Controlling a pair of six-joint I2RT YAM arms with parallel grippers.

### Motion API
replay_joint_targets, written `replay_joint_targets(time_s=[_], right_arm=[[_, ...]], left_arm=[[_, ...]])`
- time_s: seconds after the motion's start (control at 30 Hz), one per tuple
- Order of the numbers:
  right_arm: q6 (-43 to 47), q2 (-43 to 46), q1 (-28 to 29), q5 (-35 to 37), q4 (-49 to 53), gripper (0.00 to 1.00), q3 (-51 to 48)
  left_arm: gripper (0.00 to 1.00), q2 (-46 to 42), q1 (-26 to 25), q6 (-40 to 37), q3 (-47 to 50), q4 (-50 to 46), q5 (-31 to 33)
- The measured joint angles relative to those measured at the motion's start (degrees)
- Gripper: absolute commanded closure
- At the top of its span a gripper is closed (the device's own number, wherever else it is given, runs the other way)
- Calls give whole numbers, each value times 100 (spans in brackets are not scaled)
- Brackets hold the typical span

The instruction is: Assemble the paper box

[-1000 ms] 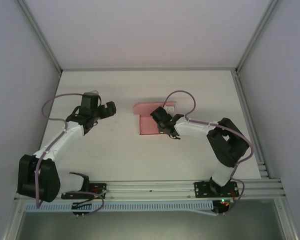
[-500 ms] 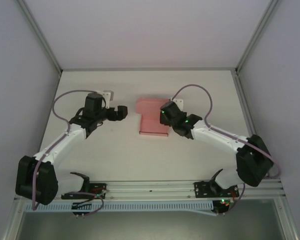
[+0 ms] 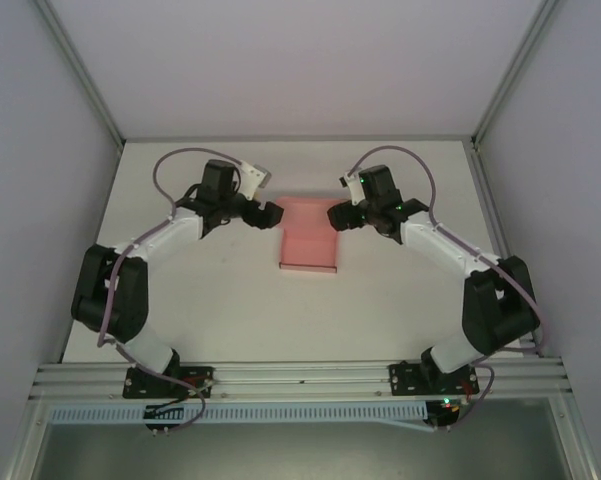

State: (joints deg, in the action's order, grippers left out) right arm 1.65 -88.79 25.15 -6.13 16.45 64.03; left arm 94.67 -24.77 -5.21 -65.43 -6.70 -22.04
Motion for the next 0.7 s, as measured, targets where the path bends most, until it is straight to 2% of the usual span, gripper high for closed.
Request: replay_joint_targets(time_s=[0.13, 0.27, 0.33, 0.43, 0.6, 0.7], right_arm=[[299, -280, -201, -413, 131, 50, 214], [433, -413, -238, -651, 286, 57, 254], [487, -413, -238, -702, 330, 70, 254], [538, -411, -240, -726, 361, 87, 254], [503, -409, -219, -704, 422, 95, 251], [354, -323, -94, -396, 372, 98, 195]], left_arm=[[46, 302, -151, -411, -319, -229, -116], [85, 511, -232, -680, -527, -367, -151], [100, 535, -262, -741, -555, -428, -140], [100, 535, -315, -835, -579, -455, 33], [100, 479, -608, -693, -588, -428, 713], [100, 369, -835, -306, -588, -446, 1325]])
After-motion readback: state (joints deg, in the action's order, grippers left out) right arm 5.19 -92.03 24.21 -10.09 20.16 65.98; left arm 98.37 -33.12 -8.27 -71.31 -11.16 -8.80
